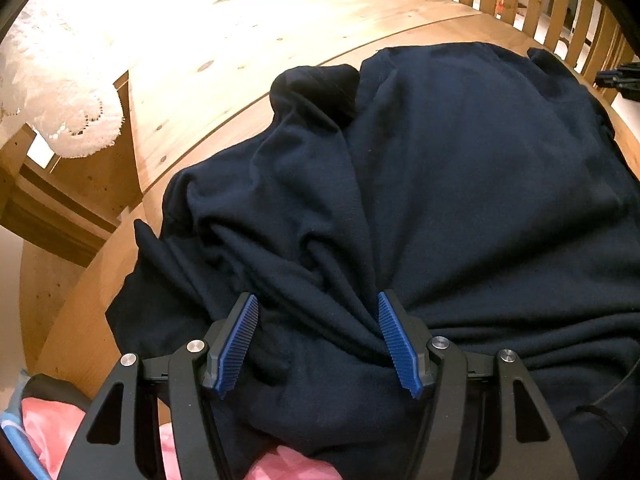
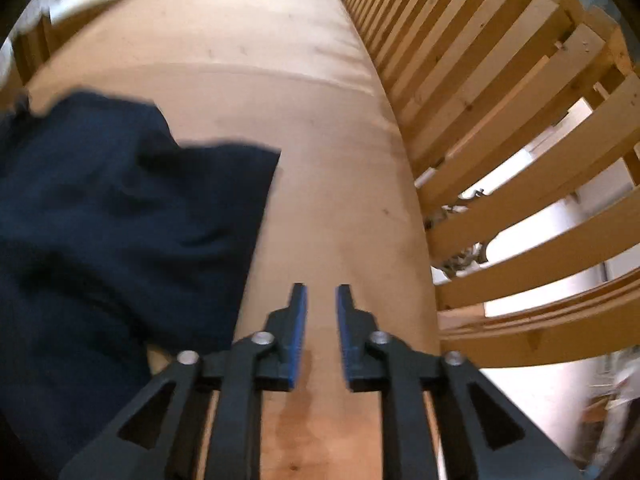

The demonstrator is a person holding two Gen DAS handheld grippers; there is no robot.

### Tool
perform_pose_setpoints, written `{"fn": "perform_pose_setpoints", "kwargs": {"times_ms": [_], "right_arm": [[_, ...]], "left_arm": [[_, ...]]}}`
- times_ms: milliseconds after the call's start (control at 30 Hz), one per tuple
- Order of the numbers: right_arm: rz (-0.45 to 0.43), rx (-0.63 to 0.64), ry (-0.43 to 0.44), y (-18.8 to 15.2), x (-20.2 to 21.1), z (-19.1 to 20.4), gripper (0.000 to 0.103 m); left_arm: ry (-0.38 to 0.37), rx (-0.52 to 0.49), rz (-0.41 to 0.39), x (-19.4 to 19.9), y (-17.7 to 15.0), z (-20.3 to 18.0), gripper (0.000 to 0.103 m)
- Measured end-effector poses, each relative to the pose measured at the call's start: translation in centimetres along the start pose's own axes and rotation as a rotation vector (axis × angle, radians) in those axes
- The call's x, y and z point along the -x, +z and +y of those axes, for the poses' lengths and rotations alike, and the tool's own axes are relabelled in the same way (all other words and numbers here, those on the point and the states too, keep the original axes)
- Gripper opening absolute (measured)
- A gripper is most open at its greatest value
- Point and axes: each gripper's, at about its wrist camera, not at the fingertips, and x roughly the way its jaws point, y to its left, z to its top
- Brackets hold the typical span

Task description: Fold clothes

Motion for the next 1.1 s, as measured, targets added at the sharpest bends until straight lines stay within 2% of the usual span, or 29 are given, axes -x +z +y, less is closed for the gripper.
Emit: {"fn": "perform_pose_setpoints", "kwargs": {"times_ms": [67,233,333,367,400,467,500,600,667,767,800,900,967,1000,1067,1100], "right_arm": [[-0.024,-0.048,0.070,1.0,-0.1,0.1,0.023],[-0.080,-0.025,0.225,6.0,-1.4,2.5,0.023],[0.005,0.000,0.254,8.1,-5.3,3.5,0.023],[0.016,0.012,0.239,8.4,-6.3,3.4,0.023],[0.022,0.030,0.147,8.7,-7.0,3.0,0.023],[0.029,0.074,-0.159,9.7,-7.9,1.6,0.024],[0.019,0.073,-0.209,10.0,-7.8,1.1,0.024],[-0.042,0.011,-0.112,11.1,-6.0,-0.2,0.024],[-0.081,0.026,-0.019,11.5,-5.5,0.5,0.026],[-0.044,0.075,0.139,10.9,-6.4,3.4,0.026],[-0.026,0.106,0.140,10.8,-7.1,4.3,0.026],[-0.022,0.206,0.028,10.6,-8.7,5.2,0.027],[-0.020,0.241,-0.177,11.2,-10.3,4.0,0.039],[0.002,0.239,-0.263,11.6,-11.2,3.3,0.039],[0.052,0.234,-0.389,12.4,-12.6,1.9,0.039],[0.041,0.233,-0.413,12.7,-12.4,1.6,0.039]], "left_arm": [[0.001,-0.006,0.006,0.1,0.0,-0.1,0.061],[0.014,-0.021,0.017,0.2,0.1,-0.3,0.061],[0.018,-0.005,0.021,0.3,0.2,-0.4,0.061],[0.018,0.003,0.024,0.3,0.3,-0.5,0.061],[0.018,0.011,0.026,0.4,0.4,-0.5,0.058],[0.012,0.021,0.004,1.0,0.9,-0.9,0.058],[0.006,0.024,-0.028,1.8,1.1,-1.1,0.058],[-0.002,0.032,-0.122,4.3,1.8,-1.3,0.058],[0.006,0.038,-0.150,5.3,2.1,-0.7,0.058],[0.043,0.070,-0.138,4.4,2.0,2.4,0.058],[0.059,0.087,-0.129,3.7,1.8,3.7,0.058],[0.117,0.135,-0.097,2.4,0.4,7.1,0.058],[0.149,0.163,-0.079,1.8,-0.4,9.0,0.058],[0.163,0.178,-0.073,1.5,-0.7,9.7,0.058],[0.161,0.194,-0.075,1.1,-0.7,10.4,0.058],[0.157,0.202,-0.078,0.9,-0.7,10.7,0.058]]}}
